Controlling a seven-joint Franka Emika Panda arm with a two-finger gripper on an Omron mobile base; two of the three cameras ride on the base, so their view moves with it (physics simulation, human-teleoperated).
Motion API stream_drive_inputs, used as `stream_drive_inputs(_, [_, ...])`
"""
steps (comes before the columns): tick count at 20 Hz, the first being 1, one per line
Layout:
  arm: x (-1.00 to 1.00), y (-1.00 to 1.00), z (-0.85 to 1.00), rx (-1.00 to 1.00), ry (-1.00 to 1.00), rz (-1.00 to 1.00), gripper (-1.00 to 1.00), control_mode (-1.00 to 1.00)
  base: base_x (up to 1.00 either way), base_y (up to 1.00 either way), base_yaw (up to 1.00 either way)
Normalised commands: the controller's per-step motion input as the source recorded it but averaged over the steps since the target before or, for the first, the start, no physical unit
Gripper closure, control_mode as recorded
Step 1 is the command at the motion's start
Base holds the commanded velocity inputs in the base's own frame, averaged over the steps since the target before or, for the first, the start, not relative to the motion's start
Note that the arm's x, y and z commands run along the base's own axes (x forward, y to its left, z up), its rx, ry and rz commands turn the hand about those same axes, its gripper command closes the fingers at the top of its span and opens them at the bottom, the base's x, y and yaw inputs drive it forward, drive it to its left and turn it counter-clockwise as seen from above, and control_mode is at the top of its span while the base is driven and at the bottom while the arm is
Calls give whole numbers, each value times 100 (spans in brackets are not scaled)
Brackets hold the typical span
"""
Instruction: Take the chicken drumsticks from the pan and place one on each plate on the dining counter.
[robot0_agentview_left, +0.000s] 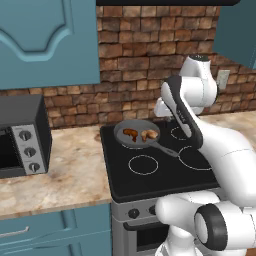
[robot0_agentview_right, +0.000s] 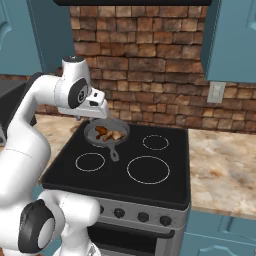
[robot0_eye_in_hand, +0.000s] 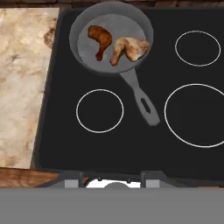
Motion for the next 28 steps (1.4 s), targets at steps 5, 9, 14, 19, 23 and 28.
stream_drive_inputs(5, [14,30,-3,-4,0,-11,-100,-100,0,0,0])
stream_drive_inputs(9, [45,36,-29,-2,7,-14,-100,-100,0,0,0])
stream_drive_inputs(14, [40,5,-49,0,12,-24,-100,-100,0,0,0])
stream_drive_inputs(19, [39,0,-56,0,18,-32,-100,-100,0,0,0])
stream_drive_inputs(23, [22,0,-50,0,20,-30,-100,-100,0,0,0])
stream_drive_inputs(28, [18,-4,-46,0,10,-19,-100,-100,0,0,0])
